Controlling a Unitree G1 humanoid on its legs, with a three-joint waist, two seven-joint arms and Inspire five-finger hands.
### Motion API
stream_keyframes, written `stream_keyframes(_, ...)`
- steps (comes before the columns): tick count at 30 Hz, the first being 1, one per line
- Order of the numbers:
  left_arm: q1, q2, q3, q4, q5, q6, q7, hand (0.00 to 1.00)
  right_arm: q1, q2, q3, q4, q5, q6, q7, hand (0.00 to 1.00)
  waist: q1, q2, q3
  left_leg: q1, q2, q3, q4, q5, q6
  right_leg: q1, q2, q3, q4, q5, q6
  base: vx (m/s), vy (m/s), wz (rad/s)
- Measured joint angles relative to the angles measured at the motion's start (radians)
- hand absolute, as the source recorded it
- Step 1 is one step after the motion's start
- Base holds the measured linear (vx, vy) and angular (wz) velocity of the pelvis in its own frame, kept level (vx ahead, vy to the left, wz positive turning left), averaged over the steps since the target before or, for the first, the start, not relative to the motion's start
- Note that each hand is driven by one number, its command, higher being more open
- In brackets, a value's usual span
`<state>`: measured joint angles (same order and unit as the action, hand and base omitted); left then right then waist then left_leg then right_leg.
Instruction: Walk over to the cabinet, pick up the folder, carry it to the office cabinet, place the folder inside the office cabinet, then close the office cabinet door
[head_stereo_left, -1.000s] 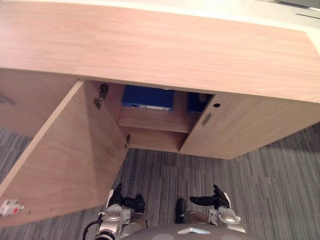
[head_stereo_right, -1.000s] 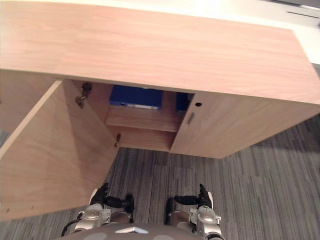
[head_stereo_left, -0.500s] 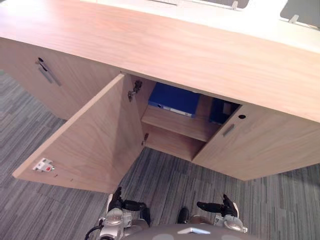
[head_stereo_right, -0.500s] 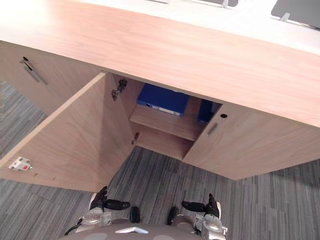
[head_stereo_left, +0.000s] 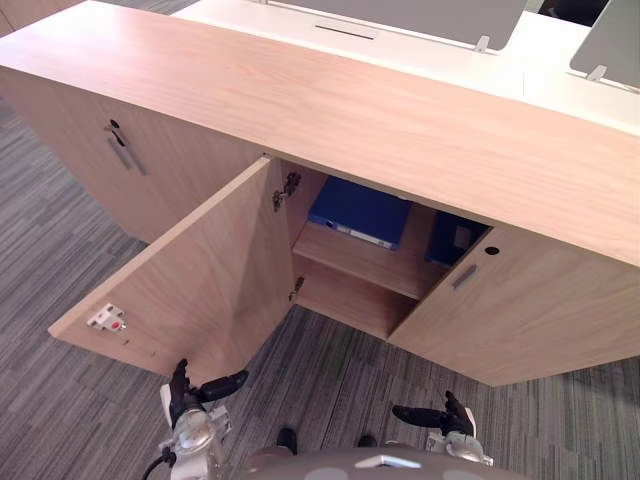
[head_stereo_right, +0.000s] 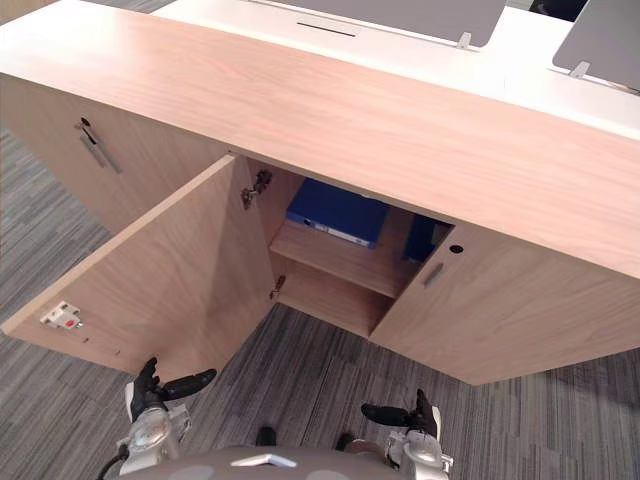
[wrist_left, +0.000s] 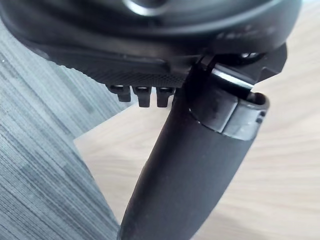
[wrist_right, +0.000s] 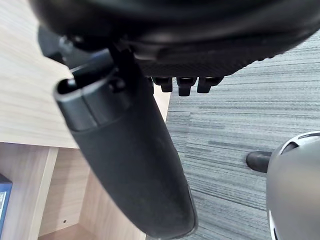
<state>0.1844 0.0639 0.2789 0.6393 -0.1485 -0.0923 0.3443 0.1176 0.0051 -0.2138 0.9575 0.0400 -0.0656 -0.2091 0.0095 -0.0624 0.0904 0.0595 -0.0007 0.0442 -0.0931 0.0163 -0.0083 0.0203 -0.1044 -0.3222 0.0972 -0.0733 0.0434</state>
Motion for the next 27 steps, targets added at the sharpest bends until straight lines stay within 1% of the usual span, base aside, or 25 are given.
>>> stream_keyframes(5, 0.031, -0.024, 0.014, -0.085, -0.01, -0.007, 0.023, 1.0, 0.012, 0.0, 0.009, 0.0, 0.0, 0.0, -0.018, 1.0, 0.012, -0.008, -0.004, -0.003, 0.004, -0.008, -0.001, 0.006, -0.004, 0.0, 0.004, -0.001, 0.0, 0.0, -0.001, -0.04, -0.015, 0.04)
stream_keyframes(10, 0.033, -0.026, 0.014, -0.114, -0.018, -0.007, 0.035, 1.0, 0.012, -0.002, 0.039, 0.0, -0.001, 0.0, -0.021, 1.0, 0.012, -0.011, -0.005, -0.003, 0.005, -0.009, -0.001, 0.008, -0.004, 0.0, 0.006, -0.001, 0.0, 0.002, -0.003, -0.01, -0.002, 0.0)
stream_keyframes(17, 0.035, -0.028, 0.031, -0.131, -0.022, -0.015, 0.045, 1.0, 0.006, 0.001, 0.039, 0.001, -0.001, 0.007, -0.023, 1.0, 0.013, -0.021, -0.002, 0.0, 0.004, -0.008, -0.001, 0.008, -0.004, 0.005, 0.006, 0.001, -0.002, 0.004, -0.006, 0.0, 0.0, 0.0)
stream_keyframes(21, 0.046, -0.033, 0.085, -0.131, -0.062, -0.019, 0.061, 1.0, 0.002, 0.002, 0.038, 0.02, -0.001, 0.009, -0.035, 1.0, 0.013, -0.028, 0.0, 0.015, 0.004, -0.008, -0.001, 0.007, -0.004, 0.026, 0.007, 0.001, -0.014, 0.006, -0.007, 0.0, 0.0, 0.0)
stream_keyframes(27, 0.051, -0.039, 0.225, -0.124, -0.128, -0.043, 0.12, 1.0, 0.006, 0.002, 0.037, 0.024, -0.001, 0.009, -0.037, 1.0, 0.015, -0.027, 0.001, 0.025, 0.004, -0.01, -0.001, 0.006, -0.004, 0.035, 0.008, 0.002, -0.015, 0.006, -0.007, 0.0, 0.0, 0.0)
